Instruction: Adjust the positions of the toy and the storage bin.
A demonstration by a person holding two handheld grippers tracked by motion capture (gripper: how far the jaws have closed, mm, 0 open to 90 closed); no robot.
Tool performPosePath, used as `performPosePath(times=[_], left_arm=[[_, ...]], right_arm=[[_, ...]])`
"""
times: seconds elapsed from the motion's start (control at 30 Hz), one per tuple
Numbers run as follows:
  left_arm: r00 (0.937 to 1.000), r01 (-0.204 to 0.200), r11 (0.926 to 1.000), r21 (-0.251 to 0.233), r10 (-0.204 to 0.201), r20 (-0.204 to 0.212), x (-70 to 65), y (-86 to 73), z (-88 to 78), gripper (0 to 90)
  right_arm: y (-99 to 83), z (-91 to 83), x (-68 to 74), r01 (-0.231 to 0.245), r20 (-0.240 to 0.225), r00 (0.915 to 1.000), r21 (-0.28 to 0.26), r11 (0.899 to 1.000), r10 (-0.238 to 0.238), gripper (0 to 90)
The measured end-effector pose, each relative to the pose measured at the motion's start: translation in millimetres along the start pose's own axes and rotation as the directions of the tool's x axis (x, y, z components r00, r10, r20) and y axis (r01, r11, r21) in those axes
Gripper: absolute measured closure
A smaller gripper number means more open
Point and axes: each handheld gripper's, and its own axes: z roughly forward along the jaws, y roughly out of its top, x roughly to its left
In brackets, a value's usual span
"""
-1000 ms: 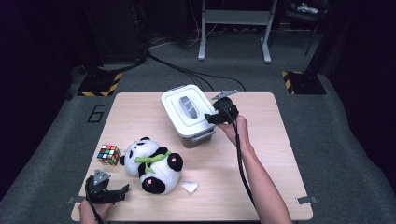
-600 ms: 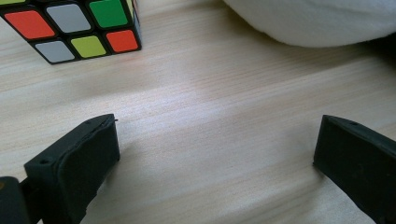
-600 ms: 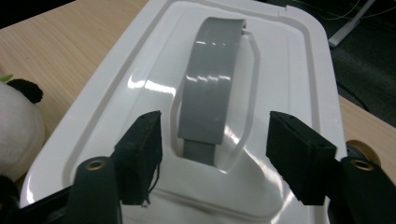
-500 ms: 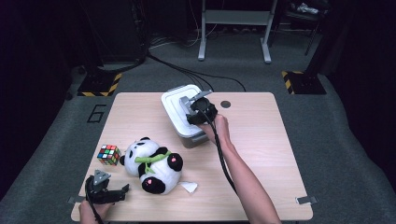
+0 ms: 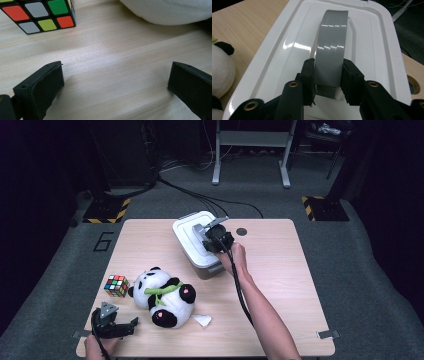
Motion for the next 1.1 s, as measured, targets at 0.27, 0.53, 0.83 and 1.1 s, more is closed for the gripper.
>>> performPosePath(times=[0.27,0.53,0.83,1.1], left_arm=[[1.0000,0.001,1.0000,-0.002,-0.001,0.001,0.0,-0.1,0.2,0.2],[1.0000,0.000,1.0000,-0.002,0.000,0.001,0.0,-0.1,0.2,0.2],[1.0000,0.000,1.0000,-0.002,0.000,0.001,0.0,-0.1,0.2,0.2],[1.0000,0.000,1.0000,-0.002,0.000,0.001,0.0,-0.1,0.2,0.2]], right_arm=[[-10.6,-11.9,-5.7,-0.024,-0.039,0.9990,0.001,1.000,0.024,66.5],[-25.3,-26.6,-10.0,-0.018,-0.062,0.9979,-0.012,1.000,0.017,66.6],[-41.2,-43.3,-14.7,0.009,-0.119,0.9928,-0.015,1.000,-0.011,66.9],[-52.9,-56.1,-14.9,-0.021,-0.163,0.9864,-0.010,1.000,0.019,67.1]])
